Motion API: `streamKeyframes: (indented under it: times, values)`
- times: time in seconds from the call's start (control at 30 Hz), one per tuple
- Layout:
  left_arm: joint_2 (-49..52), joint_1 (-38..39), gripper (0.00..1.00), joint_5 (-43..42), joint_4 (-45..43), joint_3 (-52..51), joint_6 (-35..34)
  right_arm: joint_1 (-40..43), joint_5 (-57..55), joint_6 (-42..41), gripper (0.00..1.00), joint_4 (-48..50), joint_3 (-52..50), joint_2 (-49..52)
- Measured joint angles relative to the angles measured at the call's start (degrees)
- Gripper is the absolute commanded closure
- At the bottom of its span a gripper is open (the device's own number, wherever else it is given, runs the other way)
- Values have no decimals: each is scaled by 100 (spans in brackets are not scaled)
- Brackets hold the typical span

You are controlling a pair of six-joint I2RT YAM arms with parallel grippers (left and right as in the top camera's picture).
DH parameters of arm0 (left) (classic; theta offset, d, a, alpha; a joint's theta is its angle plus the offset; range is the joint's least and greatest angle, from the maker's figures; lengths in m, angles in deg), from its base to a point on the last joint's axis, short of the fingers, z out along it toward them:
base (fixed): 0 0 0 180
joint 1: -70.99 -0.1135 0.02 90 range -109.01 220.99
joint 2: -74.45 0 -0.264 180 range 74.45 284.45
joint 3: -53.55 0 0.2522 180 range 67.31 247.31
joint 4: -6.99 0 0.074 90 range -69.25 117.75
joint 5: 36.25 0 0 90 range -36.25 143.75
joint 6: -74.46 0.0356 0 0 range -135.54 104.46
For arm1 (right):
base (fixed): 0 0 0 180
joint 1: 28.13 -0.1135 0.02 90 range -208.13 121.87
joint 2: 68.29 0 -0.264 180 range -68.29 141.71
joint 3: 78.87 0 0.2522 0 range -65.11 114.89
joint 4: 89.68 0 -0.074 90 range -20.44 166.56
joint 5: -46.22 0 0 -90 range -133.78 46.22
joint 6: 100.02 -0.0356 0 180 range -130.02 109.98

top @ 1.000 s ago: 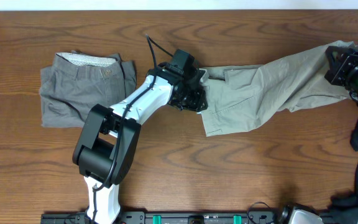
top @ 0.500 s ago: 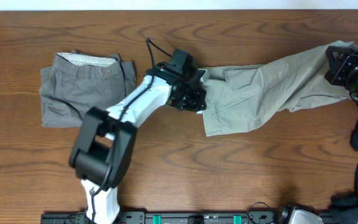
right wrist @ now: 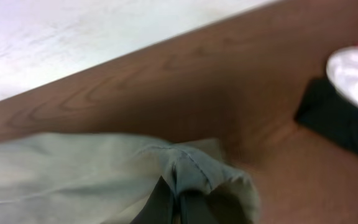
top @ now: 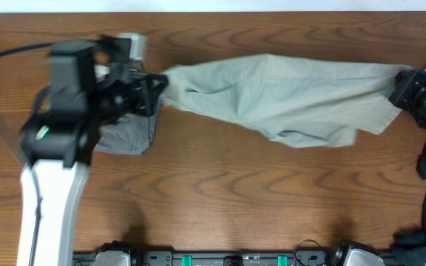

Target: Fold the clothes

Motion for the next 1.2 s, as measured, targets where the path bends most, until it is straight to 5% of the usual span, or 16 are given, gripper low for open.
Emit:
streamKeyframes:
  times: [0.3,0.63,0.83,1.2]
  values:
    - [-1025,-146,94,804,120,37,17,7,35,214,99,238,-2,0]
    - [-1054,-142,94,1141,151,168,17,149,323,439,99,269,-2,-33]
    - [-962,-146,94,675,391,1351,13,179,352,428,99,293,98,-610]
    - [-1106,-146,94,319,1832,3858,129,181,-317,229,99,-997,1738,-1818]
